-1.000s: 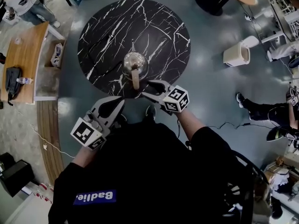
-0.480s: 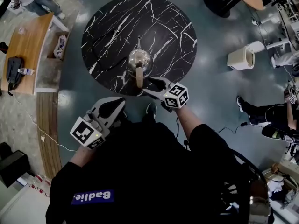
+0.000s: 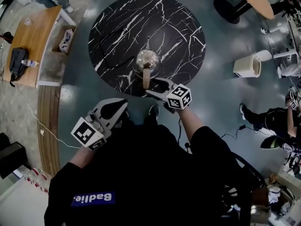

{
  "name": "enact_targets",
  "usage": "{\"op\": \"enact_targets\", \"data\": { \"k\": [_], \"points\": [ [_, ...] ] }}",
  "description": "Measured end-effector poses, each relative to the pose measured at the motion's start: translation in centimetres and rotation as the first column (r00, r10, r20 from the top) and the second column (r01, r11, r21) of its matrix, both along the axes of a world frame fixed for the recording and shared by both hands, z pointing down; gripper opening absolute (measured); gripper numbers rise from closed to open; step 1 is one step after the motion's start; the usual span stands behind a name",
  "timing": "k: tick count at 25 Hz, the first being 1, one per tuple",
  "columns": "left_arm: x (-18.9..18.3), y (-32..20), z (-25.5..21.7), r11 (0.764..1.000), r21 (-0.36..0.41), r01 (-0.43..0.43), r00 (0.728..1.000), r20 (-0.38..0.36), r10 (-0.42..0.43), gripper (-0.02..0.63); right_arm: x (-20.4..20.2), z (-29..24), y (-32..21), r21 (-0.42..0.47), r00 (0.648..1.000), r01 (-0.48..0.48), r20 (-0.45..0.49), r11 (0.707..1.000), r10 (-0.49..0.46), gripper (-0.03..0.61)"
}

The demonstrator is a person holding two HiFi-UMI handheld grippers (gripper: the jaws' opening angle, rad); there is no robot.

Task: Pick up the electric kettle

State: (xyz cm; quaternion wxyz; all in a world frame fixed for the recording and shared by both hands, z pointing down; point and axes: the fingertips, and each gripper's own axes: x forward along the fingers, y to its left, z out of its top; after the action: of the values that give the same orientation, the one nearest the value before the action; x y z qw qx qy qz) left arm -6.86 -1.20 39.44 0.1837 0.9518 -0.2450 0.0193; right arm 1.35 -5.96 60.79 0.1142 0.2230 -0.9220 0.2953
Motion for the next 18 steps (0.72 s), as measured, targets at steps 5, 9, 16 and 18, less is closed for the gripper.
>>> {"op": "enact_targets", "data": {
  "k": [5,9,16,18],
  "points": [
    [-0.5,0.0,0.2,1.0,-0.001,0.015,1.0,0.005,-0.015,0.006,-0.9,0.7,0.0,0.003,0.999,0.035,-0.016,0.999,-0.035,0.261],
    [-0.9,0.0,0.2,1.0,0.011,0.014,1.0,0.006,-0.014,0.006,-1.5,0.9,-0.3,-0.003,0.999,0.046,-0.015,0.999,-0.046,0.261],
    [-1.7,0.0,0.3,1.0,0.005,0.031,0.999,0.01,-0.031,0.006,-2.6,1.2,-0.9,0.023,0.996,0.089,-0.029,0.996,-0.088,0.261],
    [-1.7,0.0,0.5,1.0,0.006,0.03,0.999,0.011,-0.03,0.006,-2.8,1.3,-0.8,0.034,0.994,0.103,-0.035,0.994,-0.102,0.261]
  ]
}}
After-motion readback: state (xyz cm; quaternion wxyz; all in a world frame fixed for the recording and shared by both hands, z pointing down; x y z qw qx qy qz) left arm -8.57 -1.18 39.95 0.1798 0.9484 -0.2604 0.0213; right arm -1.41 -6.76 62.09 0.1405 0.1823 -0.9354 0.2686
